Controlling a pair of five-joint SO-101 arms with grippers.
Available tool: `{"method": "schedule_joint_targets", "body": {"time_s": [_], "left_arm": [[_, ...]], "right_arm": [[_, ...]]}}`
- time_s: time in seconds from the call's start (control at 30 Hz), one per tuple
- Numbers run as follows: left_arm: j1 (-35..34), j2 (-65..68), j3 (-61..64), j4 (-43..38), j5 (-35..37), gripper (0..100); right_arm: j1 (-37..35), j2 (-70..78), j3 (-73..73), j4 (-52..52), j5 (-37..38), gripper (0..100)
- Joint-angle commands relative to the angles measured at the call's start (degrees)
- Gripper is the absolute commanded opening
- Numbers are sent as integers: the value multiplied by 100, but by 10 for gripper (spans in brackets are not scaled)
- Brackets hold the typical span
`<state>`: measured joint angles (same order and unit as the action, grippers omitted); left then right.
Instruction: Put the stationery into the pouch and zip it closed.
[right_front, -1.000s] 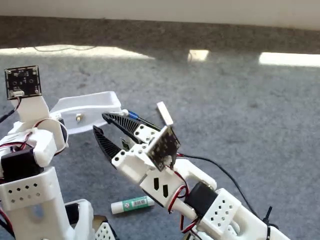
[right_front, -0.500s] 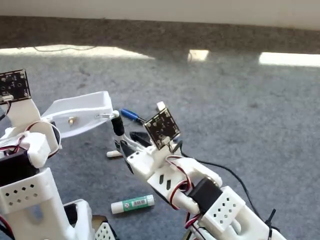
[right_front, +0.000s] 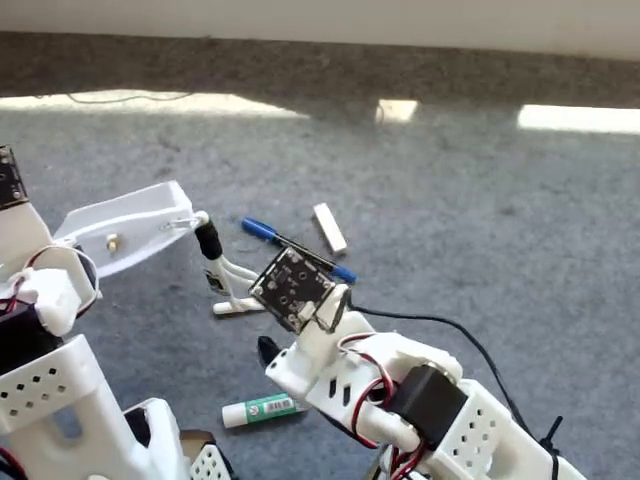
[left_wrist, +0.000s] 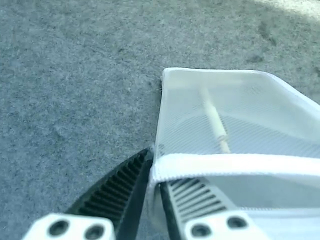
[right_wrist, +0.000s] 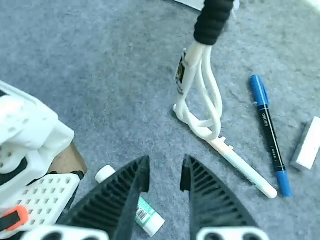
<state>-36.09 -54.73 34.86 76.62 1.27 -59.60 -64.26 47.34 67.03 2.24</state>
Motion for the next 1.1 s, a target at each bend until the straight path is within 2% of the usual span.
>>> {"method": "schedule_joint_targets", "body": {"time_s": [0.0,0.17,0.5,0.73,0.93,1.07], "left_arm": [[-356,31,-40,-246,-44,7],[-646,31,-40,-308,-44,7],[-620,31,84,-308,-44,7],[-637,31,66,-316,-44,7],[-637,31,66,-316,-44,7],[-637,31,57,-316,-44,7]], "right_arm": [[-382,-48,48,31,97,102],[-866,224,233,48,105,102],[-1473,2026,189,92,123,104],[-1508,2853,189,57,492,204],[-1508,3284,189,-13,492,206],[-1499,3521,224,-488,466,206]]}}
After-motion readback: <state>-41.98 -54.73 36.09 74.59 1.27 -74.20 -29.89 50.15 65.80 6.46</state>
